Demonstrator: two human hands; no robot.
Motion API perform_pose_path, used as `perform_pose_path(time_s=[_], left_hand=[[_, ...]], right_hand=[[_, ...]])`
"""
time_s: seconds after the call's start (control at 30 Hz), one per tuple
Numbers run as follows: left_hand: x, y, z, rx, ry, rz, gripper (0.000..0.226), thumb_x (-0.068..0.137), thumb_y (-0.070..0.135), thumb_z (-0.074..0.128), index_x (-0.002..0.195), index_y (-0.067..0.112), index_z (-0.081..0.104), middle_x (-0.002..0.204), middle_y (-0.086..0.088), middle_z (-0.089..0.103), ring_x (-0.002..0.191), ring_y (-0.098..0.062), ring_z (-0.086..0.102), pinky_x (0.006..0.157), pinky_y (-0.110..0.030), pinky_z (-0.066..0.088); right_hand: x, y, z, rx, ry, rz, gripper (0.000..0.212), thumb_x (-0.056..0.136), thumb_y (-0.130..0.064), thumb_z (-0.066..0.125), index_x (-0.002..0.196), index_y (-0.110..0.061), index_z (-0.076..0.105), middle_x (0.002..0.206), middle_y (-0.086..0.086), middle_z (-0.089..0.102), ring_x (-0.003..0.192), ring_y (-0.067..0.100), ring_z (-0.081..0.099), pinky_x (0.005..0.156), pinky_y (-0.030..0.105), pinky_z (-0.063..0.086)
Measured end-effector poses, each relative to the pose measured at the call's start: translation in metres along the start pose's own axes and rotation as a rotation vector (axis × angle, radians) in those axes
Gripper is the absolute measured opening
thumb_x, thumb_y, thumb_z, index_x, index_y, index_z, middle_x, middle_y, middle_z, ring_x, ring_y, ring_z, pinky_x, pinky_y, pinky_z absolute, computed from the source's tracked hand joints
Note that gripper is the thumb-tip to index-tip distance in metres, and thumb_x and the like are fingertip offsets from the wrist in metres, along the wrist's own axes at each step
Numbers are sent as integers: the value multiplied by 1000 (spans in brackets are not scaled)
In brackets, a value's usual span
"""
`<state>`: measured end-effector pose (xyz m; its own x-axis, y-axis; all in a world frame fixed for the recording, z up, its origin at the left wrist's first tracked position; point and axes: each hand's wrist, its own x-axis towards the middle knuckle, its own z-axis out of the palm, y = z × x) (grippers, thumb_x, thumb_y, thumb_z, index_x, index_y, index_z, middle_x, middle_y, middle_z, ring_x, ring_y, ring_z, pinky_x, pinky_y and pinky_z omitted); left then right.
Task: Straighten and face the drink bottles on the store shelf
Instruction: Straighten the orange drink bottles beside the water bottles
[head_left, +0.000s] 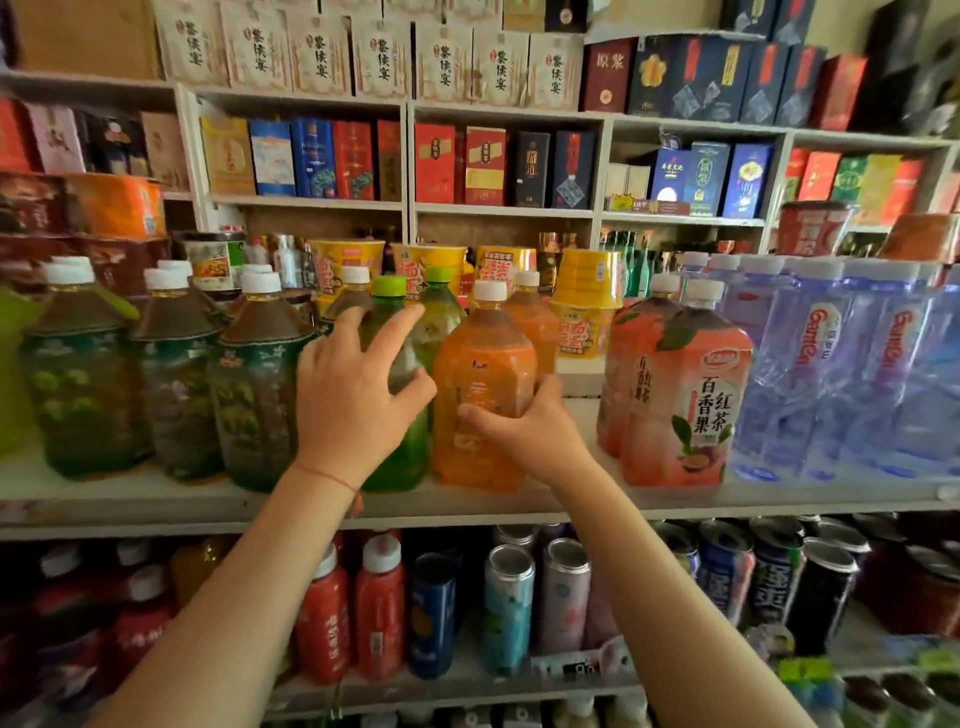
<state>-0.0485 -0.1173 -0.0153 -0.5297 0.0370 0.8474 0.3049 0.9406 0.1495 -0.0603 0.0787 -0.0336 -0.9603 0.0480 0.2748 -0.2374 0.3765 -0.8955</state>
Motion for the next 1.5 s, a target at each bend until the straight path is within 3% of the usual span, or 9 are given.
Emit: perform_pose_path(time_s=[0.17,0.3,0.5,0.6,0.67,0.77,0.97,1.27,1.5], left_hand=[[-13,3,-5,-90,73,-61,51,95,35,36,135,20,63,148,-26,45,136,-44,43,110,-60,36],[-21,18,6,-14,155,7,41,97,30,48,130,10,62,156,-26,34,147,-42,29,118,-56,29],[-5,53,16,62,114,222,44,101,48,44,128,21,66,156,-20,39,146,-38,33,122,-59,15],[8,54,20,165,46,197,44,100,55,46,124,24,67,157,-21,36,145,-38,35,122,-58,8],[13,55,25,190,19,194,41,96,52,52,123,24,66,158,-26,31,145,-41,35,122,-57,7],[14,61,31,137,38,159,30,90,40,59,110,19,66,155,-31,32,143,-43,36,123,-56,10],[10,62,42,78,147,153,27,90,37,53,100,15,65,153,-33,35,138,-45,41,120,-59,24],[10,63,50,25,239,149,22,88,34,56,94,14,64,151,-33,40,137,-46,43,115,-58,34],[11,64,48,-2,205,128,25,88,35,56,97,14,65,151,-32,39,137,-45,43,115,-56,34]], right_hand=[[-21,-9,36,-479,292,-192,97,78,-61,68,143,-7,19,128,5,44,119,26,49,86,38,48],[-29,-5,45,-638,301,-250,111,79,-66,65,149,2,11,134,12,39,121,28,45,87,35,50],[-37,-5,26,-524,54,-443,56,97,-18,52,145,-2,28,134,15,45,113,28,53,91,41,52],[-35,-12,-1,-276,-66,-323,31,98,-20,49,128,-15,44,114,8,64,95,28,64,78,46,55],[-16,-12,-18,-136,35,-207,18,96,-19,50,114,-18,53,104,2,65,91,20,63,78,42,55],[27,-10,-28,-88,196,-32,42,93,-16,55,133,-15,42,128,8,52,113,26,56,93,43,51],[86,5,-17,-92,179,157,92,80,-27,82,148,-10,21,150,14,37,138,34,38,110,48,41],[90,7,-13,-204,190,183,120,60,-53,90,147,-14,18,148,11,37,136,36,40,105,54,44],[64,13,-28,-172,155,128,115,63,-49,90,146,-12,18,144,11,39,132,33,43,101,46,45]])
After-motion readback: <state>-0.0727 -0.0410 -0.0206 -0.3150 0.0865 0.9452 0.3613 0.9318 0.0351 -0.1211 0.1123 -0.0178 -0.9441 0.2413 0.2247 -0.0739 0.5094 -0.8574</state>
